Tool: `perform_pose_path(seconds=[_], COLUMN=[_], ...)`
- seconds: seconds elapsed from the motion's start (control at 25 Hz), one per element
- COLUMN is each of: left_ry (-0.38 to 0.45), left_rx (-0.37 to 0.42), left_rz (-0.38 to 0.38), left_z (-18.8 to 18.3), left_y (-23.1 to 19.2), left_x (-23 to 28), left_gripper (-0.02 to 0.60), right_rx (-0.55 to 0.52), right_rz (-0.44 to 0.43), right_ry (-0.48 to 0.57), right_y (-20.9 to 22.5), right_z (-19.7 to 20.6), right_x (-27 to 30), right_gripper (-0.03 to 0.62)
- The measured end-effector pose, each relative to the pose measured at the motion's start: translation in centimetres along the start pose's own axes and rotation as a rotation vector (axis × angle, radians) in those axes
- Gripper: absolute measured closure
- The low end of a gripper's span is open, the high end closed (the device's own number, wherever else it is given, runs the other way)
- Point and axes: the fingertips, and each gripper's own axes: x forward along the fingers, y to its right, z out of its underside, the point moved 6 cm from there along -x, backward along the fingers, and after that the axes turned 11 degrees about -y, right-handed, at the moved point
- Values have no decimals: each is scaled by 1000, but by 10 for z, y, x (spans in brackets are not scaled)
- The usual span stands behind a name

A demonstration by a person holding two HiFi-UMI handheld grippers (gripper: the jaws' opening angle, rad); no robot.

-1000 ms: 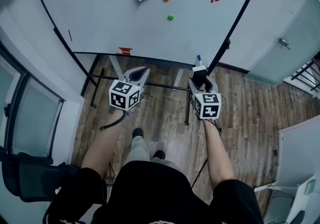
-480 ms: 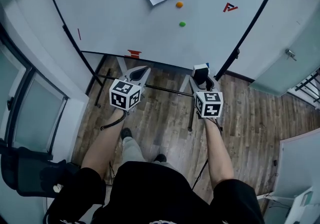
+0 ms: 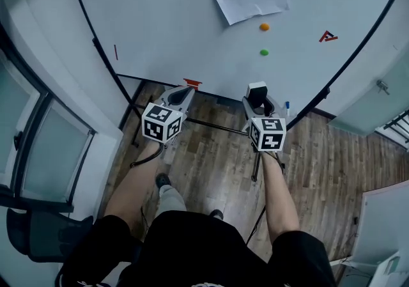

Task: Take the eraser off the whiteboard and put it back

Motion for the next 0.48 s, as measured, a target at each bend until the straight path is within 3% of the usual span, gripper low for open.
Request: perform_pose_path(seconds=[0.48], left_ry=[9], left_rx=[15], left_rz=[20], left_z=[-18], left_y=[-138], left_x=[15], left_gripper=[560], right_rx=[9], right_rz=[13], right_ry=[-1], right_y=[-60], right_z=[-65], right_x=[112], right_gripper=[336])
